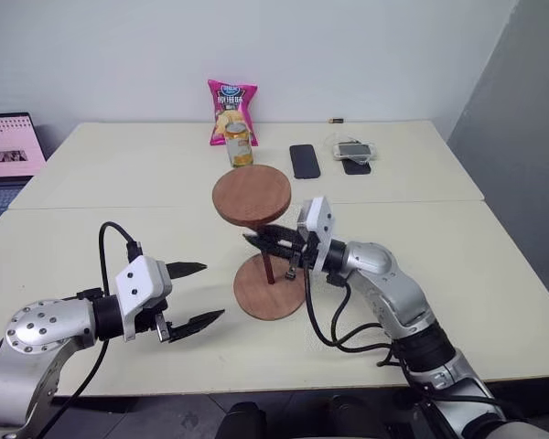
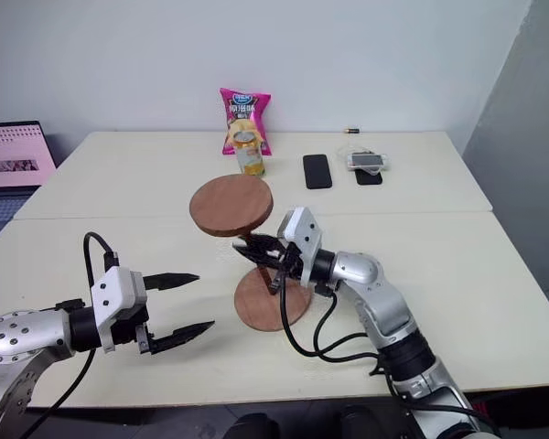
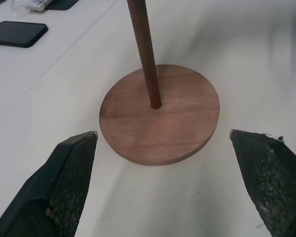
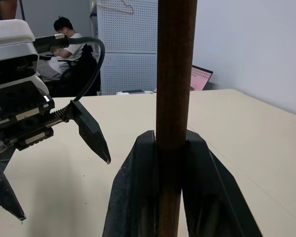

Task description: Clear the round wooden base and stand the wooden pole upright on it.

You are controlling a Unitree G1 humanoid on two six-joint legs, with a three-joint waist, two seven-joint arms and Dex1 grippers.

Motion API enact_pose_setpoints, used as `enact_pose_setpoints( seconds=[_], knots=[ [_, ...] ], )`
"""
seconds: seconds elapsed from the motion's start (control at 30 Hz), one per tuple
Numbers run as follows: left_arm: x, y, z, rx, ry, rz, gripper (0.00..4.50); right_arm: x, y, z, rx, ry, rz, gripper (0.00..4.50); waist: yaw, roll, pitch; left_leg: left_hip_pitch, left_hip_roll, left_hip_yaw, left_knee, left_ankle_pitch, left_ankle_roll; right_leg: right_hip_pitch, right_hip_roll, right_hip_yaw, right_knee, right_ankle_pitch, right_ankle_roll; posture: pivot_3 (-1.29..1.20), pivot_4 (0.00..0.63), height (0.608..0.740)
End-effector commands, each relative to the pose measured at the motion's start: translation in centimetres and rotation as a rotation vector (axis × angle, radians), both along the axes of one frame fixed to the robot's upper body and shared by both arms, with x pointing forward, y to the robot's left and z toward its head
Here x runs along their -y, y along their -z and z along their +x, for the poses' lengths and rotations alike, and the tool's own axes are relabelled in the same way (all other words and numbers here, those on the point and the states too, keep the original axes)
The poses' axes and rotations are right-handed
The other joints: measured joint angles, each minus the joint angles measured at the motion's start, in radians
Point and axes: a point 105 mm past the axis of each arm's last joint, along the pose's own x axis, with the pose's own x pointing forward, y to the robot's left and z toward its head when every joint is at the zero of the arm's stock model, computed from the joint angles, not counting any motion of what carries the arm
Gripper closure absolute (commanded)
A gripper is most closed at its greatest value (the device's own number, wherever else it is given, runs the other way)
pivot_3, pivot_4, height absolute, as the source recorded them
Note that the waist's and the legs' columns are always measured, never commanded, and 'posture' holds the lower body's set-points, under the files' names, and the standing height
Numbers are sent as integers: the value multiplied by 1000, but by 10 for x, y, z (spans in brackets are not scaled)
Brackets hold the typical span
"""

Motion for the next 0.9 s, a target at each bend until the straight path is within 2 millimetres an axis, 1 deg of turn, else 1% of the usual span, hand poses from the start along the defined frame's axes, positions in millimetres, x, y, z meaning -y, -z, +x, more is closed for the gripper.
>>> enact_pose_setpoints(
  seconds=[0.03,0.07,0.1,0.13,0.17,0.2,0.3,0.37,0.4,0.43,0.77,0.9],
  knots=[
    [3,-8,2,46,6,6,0,-2,15,-8,-69,-34,-38,2826,1,-5,15,-4,0,0,0,0,0,-2,0,0,0,1,-1,0,150,740],
    [3,-8,2,46,6,6,0,-3,14,-8,-68,-35,-36,2565,-1,-3,18,-10,0,1,1,0,0,-8,0,1,0,4,-3,0,150,740],
    [3,-9,2,47,6,6,0,-3,14,-8,-68,-35,-35,2402,-7,-2,18,-19,0,2,2,1,0,-17,0,2,1,6,-3,0,150,740],
    [3,-9,3,48,6,7,0,-3,13,-8,-70,-36,-32,2127,-10,-3,19,-20,0,3,3,1,0,-19,0,3,2,7,-3,0,150,740],
    [3,-9,3,49,7,6,0,-2,12,-8,-70,-40,-32,1832,-11,-3,19,-20,0,2,3,1,0,-19,0,3,4,7,-3,0,150,740],
    [3,-9,3,49,7,6,0,-2,11,-8,-70,-43,-31,1708,-11,-3,20,-19,0,2,2,1,0,-19,0,2,4,6,-3,0,150,740],
    [3,-9,4,54,6,6,0,-1,7,-9,-69,-51,-25,818,-10,-3,23,-20,0,1,1,0,0,-18,0,1,1,6,-3,0,150,740],
    [3,-10,4,58,6,7,0,0,6,-9,-62,-52,-23,422,-10,-3,24,-21,0,2,1,0,0,-18,0,1,0,6,-2,0,150,740],
    [3,-11,5,61,4,6,0,0,4,-9,-49,-53,-24,143,-10,-3,24,-21,0,2,1,0,0,-18,0,1,0,6,-2,0,150,740],
    [2,-11,5,63,3,6,0,0,3,-8,-34,-54,-28,24,-10,-3,24,-21,0,2,1,0,0,-18,0,1,0,6,-2,0,150,740],
    [6,-14,7,76,0,1,0,6,-3,-9,51,-78,-69,24,-9,-3,24,-20,0,2,1,0,0,-18,0,1,1,6,-2,0,150,740],
    [6,-14,7,76,0,12,0,18,-5,-17,126,-144,-106,24,-9,-3,25,-20,0,2,1,0,0,-18,0,1,0,6,-2,0,150,740]
  ],
)
